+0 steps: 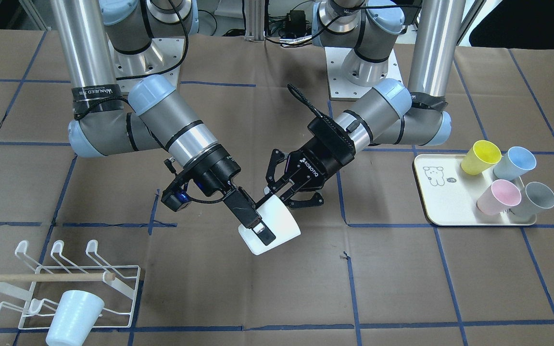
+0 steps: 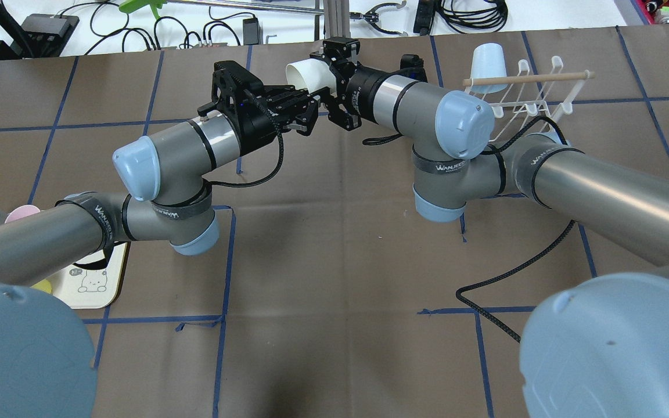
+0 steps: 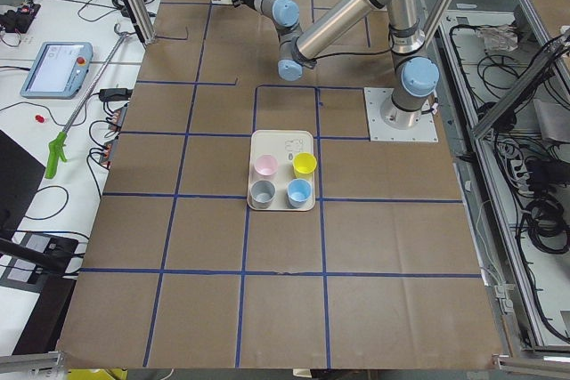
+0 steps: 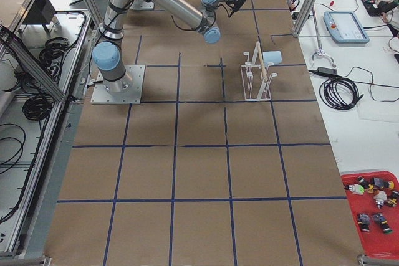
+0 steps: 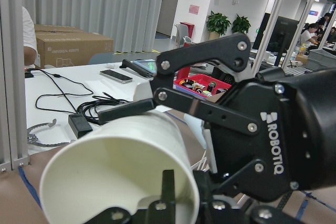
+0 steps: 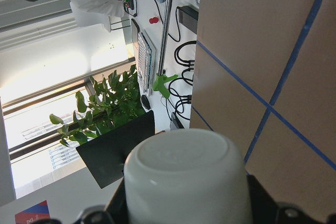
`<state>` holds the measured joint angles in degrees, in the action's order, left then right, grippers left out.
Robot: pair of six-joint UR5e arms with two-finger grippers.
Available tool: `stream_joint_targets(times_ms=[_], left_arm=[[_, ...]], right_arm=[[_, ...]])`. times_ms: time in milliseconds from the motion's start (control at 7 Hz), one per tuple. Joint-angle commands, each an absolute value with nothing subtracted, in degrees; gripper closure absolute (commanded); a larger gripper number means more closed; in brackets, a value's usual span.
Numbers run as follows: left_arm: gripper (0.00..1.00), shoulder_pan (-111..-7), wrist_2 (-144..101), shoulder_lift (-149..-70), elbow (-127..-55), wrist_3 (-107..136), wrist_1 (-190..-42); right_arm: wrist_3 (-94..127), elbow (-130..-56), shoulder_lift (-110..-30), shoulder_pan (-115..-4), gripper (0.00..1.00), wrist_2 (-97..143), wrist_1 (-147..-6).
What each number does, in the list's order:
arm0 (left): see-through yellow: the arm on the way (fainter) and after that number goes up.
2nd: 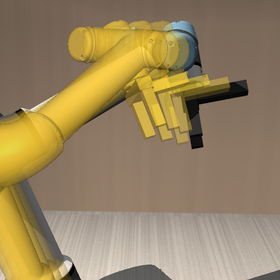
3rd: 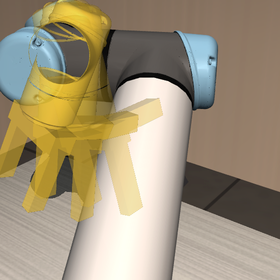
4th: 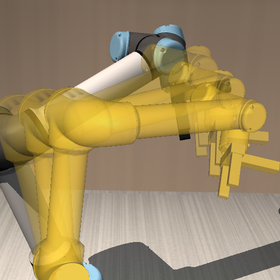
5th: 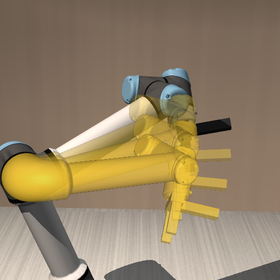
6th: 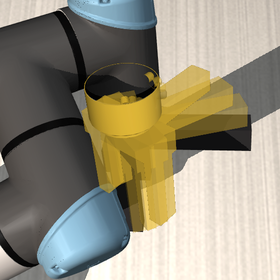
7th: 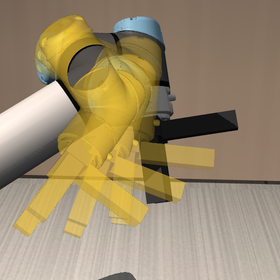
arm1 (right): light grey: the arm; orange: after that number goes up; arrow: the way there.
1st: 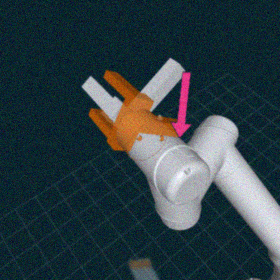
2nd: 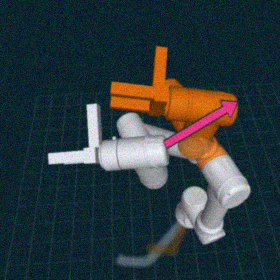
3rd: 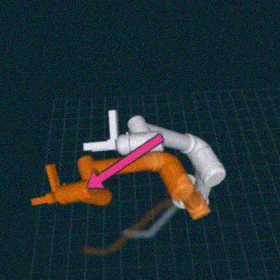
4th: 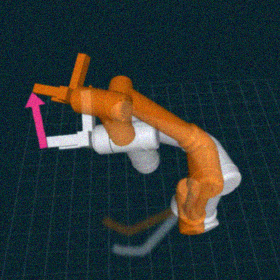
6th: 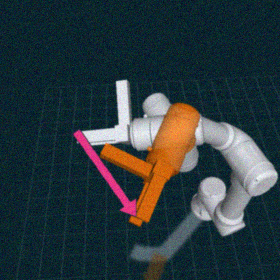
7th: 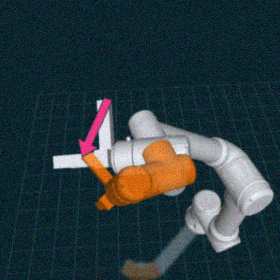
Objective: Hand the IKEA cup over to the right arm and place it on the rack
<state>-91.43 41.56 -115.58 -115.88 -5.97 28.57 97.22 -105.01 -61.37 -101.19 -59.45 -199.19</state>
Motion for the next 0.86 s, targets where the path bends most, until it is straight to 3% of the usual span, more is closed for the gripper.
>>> stream_joint_targets(times_ms=[0, 143, 714], left_arm=[[0.16, -91.4, 41.5, -115.2, -115.8, -6.0, 28.6], [0.09, -91.2, 41.2, -115.0, -115.8, -6.0, 28.5], [0.05, -81.3, 33.2, -108.4, -122.2, -5.9, 27.2]], right_arm=[[97.2, -105.0, -61.3, -101.2, 0.5, -59.4, -199.2], [97.2, -105.0, -61.3, -101.2, 0.5, -59.4, -199.2], [90.8, -101.4, -61.4, -99.1, 0.64, -59.9, -199.5]])
